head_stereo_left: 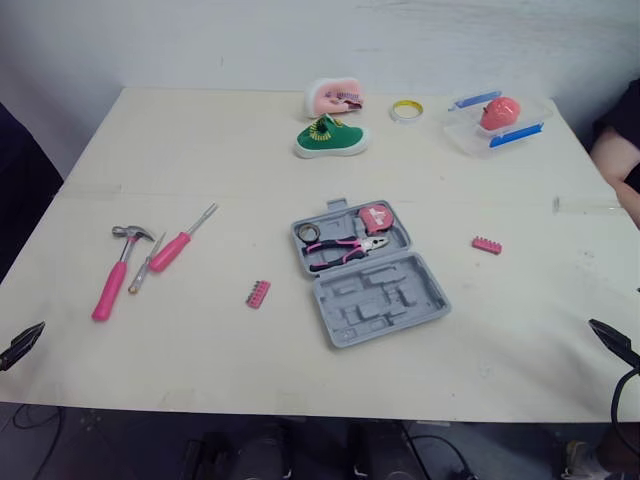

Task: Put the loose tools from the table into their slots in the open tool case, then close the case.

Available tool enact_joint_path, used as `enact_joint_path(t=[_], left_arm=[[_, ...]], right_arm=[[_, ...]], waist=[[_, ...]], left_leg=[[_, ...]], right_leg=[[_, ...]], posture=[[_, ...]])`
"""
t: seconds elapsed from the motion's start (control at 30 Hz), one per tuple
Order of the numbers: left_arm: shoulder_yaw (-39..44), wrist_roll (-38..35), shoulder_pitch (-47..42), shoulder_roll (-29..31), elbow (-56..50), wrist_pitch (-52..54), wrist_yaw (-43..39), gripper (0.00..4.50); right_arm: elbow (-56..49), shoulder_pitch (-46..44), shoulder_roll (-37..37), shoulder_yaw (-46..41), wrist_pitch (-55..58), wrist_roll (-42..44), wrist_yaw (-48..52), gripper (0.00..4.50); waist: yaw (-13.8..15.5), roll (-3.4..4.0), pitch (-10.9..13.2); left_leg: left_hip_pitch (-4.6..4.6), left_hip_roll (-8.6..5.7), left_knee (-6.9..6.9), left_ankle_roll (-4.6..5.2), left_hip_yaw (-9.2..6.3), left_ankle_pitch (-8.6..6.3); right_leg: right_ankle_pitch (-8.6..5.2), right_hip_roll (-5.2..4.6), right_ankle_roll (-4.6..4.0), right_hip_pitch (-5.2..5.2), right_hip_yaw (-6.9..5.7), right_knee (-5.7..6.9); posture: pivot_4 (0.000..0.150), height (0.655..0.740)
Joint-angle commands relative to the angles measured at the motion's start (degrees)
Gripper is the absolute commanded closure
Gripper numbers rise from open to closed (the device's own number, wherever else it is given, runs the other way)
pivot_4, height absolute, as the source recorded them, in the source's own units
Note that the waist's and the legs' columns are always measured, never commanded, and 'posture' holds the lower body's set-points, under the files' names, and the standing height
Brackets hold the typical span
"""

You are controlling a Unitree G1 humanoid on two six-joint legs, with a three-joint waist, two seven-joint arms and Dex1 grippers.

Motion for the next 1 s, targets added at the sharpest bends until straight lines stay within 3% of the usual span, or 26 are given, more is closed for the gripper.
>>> enact_joint_path(t=[0.03, 0.27, 0.5, 0.6, 0.7, 0.77, 0.8, 0.87, 0.97, 1.0], left_arm=[[2.6, -3.6, 0.0, -0.2, -0.7, 0.9, -2.7, 0.0], [2.7, -8.7, 2.0, -2.2, -10.5, 6.5, -7.9, 0.0], [0.4, -10.4, 3.9, -5.4, -25.3, 13.4, -8.5, 0.0], [-8.9, -11.8, 0.5, -9.1, -43.8, 21.0, -1.7, 0.0], [-14.5, -10.6, -1.3, -10.2, -52.1, 25.9, 1.4, 0.0], [-17.0, -10.9, -3.2, -11.6, -55.0, 30.1, 4.8, 0.54], [-19.6, -10.4, -4.4, -12.4, -56.9, 31.7, 6.2, 0.76], [-24.5, -8.9, -6.9, -14.2, -60.0, 34.9, 9.6, 1.63], [-29.8, -7.1, -10.1, -16.8, -62.0, 38.6, 13.4, 2.96], [-31.5, -6.8, -11.1, -17.6, -62.5, 39.8, 14.4, 2.96]], right_arm=[[0.7, -0.9, -1.2, -0.6, -1.5, 0.6, 0.6, 0.03], [-1.3, -4.4, 0.2, 2.2, 1.4, 3.3, 5.1, 0.03], [-15.2, -4.3, 1.6, 5.8, 15.6, 8.9, 8.3, 0.03], [-22.3, -11.3, 2.6, 14.2, 23.2, 6.1, 5.9, 0.03], [-24.4, -16.5, 3.5, 18.7, 26.1, 3.8, 4.2, 0.03], [-24.8, -19.5, 4.2, 21.2, 28.4, 2.2, 3.0, 0.0], [-25.1, -21.2, 4.8, 22.8, 29.9, 1.7, 2.5, 0.25], [-25.0, -24.5, 6.0, 25.8, 31.0, -0.1, 2.1, 0.88], [-23.6, -28.9, 7.4, 29.0, 31.9, -3.4, 0.4, 2.32], [-22.9, -30.1, 7.9, 29.7, 32.1, -4.2, -0.3, 2.32]], waist=[[0.0, 0.0, 0.0], [-0.1, 0.01, 0.0], [0.1, 0.02, 0.0], [0.1, 0.02, 0.0], [0.2, 0.02, 0.0], [0.2, 0.04, 0.0], [0.3, 0.04, 0.0], [0.2, 0.04, 0.0], [0.2, 0.04, 0.0], [0.3, 0.04, 0.0]], left_leg=[[0.0, 0.0, 0.0, 0.0, 0.0, 0.0], [0.01, 0.0, 0.02, -0.08, 0.0, 0.06], [0.02, 0.01, 0.06, -0.06, -0.04, 0.07], [0.1, 0.0, 0.11, -0.05, -0.05, 0.07], [0.1, 0.0, 0.21, -0.08, -0.1, 0.07], [0.09, 0.0, 0.17, -0.23, -0.11, 0.17], [0.08, 0.0, 0.14, -0.23, -0.11, 0.18], [0.04, 0.0, 0.13, -0.21, -0.11, 0.19], [-0.15, 0.01, 0.66, -0.09, -0.11, 0.17], [-0.15, 0.01, 0.69, -0.08, -0.12, 0.17]], right_leg=[[0.0, 0.0, 0.0, 0.0, 0.0, 0.0], [0.0, 0.0, 0.0, 0.03, 0.0, 0.01], [0.0, 0.0, 0.0, 0.1, -0.01, 0.0], [0.01, -0.01, 0.02, 0.23, 0.0, -0.01], [0.08, -0.01, 0.02, 0.25, 0.0, 0.04], [0.07, 0.03, 0.0, 0.24, -0.03, 0.01], [0.05, 0.05, -0.02, 0.23, -0.06, 0.0], [0.05, 0.08, -0.02, 0.23, -0.09, 0.02], [0.07, 0.08, 0.02, 0.23, -0.11, 0.09], [0.08, 0.08, 0.04, 0.24, -0.1, 0.09]], posture=[[0.15, 0.74], [0.15, 0.74], [0.15, 0.74], [0.15, 0.74], [0.15, 0.74], [0.15, 0.74], [0.15, 0.74], [0.15, 0.74], [0.15, 0.74], [0.15, 0.74]])
